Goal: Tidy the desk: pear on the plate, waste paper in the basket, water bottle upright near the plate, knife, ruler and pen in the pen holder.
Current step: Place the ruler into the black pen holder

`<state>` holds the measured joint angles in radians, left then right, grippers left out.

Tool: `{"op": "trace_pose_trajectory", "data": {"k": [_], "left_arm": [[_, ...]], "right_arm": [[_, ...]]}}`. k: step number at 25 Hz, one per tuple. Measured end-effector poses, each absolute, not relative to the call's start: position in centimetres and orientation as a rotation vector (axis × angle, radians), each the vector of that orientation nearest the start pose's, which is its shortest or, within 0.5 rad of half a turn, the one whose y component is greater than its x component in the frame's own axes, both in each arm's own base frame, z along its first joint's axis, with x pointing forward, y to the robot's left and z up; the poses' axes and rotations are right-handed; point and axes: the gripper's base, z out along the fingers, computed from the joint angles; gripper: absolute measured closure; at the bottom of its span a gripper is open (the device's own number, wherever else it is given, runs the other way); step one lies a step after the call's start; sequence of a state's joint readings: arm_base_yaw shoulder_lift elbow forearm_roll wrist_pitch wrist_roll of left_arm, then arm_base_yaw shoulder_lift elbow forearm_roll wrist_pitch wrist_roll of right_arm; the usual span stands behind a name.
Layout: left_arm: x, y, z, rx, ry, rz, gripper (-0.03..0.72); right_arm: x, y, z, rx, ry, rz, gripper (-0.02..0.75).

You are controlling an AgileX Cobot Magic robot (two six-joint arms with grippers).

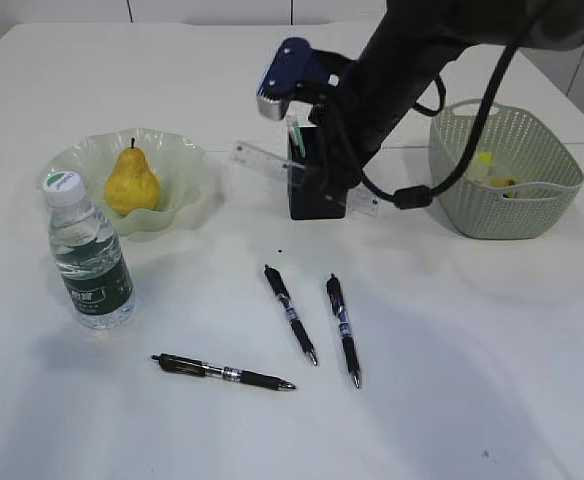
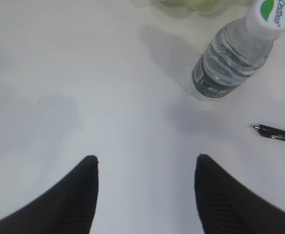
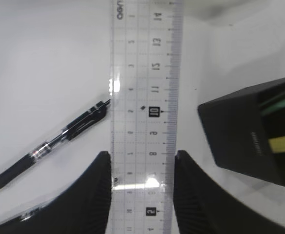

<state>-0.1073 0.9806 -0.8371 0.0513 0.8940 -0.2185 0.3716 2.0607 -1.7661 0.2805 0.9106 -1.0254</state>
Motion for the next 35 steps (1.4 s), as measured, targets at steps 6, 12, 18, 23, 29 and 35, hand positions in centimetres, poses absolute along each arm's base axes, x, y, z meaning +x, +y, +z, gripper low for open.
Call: {"op": "trace_pose_trajectory", "data": {"k": [6,12,18,23,29,35], "left_arm": [[17.7,-1.5,31.2,-0.118,2.543,-0.063,0.244],[17.6,-1.5,31.1,-0.118,2.552,-0.062,0.244],[17.6,-1.6,31.1,-0.124,2.559,-0.073,0.244],[17.5,-1.7,31.1,-0.134,2.562,-0.1,0.244],[17.5,-1.7,31.1,-0.134,2.562,-0.1,0.244],[17.5,-1.7,31.1,-0.134,2.562,-0.1,0.244]], "right_arm": [[43.8,15.4,26.9,-1.263,2.081,0.186,0.45],[45.5,15.3,28.5,-1.02,1.939,0.166,0.45],[47.3,15.1,29.4,-0.706,1.837,0.177,0.45],[48.8,15.0,26.7,-0.54,1.88,0.227,0.45],[50.0,15.1,23.1,-0.408,1.951,0.284,0.45],[51.4,15.4,21.7,-0.322,1.958,0.335,0.45]]}}
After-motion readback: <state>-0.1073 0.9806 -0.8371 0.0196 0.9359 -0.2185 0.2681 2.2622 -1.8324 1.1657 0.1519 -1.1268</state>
